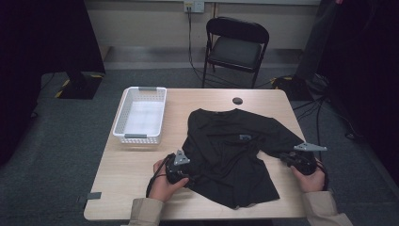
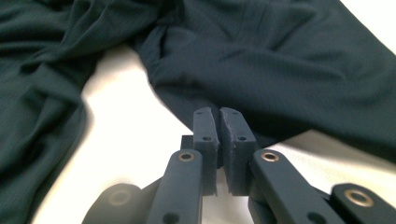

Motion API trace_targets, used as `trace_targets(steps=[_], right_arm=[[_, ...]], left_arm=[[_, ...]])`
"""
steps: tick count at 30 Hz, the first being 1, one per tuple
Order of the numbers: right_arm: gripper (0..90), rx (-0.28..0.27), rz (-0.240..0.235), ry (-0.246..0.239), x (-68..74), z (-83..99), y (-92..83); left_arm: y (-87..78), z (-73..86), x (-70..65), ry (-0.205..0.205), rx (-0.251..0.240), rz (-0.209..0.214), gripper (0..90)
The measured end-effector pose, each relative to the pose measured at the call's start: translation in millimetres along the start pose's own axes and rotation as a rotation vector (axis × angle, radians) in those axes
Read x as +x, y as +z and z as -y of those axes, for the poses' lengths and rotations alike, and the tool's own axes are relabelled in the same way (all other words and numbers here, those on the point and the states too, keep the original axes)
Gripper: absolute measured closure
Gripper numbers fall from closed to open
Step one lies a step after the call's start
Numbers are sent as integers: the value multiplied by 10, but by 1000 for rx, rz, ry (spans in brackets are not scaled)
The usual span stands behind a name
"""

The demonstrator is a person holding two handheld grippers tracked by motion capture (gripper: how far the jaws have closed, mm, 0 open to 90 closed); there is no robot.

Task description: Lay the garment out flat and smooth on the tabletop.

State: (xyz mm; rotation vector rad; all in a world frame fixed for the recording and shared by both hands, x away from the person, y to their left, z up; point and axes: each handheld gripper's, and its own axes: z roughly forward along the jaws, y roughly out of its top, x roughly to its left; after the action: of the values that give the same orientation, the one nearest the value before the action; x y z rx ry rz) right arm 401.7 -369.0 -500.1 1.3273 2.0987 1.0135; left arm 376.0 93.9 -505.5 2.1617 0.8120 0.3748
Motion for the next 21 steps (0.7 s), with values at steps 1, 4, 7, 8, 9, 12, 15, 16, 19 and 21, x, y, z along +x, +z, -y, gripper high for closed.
trace_targets(steps=[1,4,7,8,9,12,15,16,19,21], right_arm=[[851,-1,-5,-6,5,63,-93],[850,-8,-11,-13,18,133,-206],[837,-15,-7,-33,52,227,-357],[818,-17,-13,-39,68,282,-406],[818,-17,-13,-39,68,282,-406],[717,-25,-7,-29,104,331,-451],[449,-34,-10,-41,211,310,-461],[400,-52,-17,-47,259,293,-449],[249,-60,-35,-38,356,251,-385],[193,-47,-55,-20,399,239,-321]], left_arm=[[0,0,1,1,0,0,120],[0,0,-1,1,1,-1,120],[0,-1,-1,3,1,-1,120],[0,0,-2,3,1,-3,120],[0,0,-2,3,1,-3,120],[-1,0,-5,2,1,-5,120],[-1,0,-3,-1,1,-3,120],[0,0,-3,-1,0,-3,120],[-1,0,-3,-1,1,-3,119],[-2,0,-2,1,1,-3,120]])
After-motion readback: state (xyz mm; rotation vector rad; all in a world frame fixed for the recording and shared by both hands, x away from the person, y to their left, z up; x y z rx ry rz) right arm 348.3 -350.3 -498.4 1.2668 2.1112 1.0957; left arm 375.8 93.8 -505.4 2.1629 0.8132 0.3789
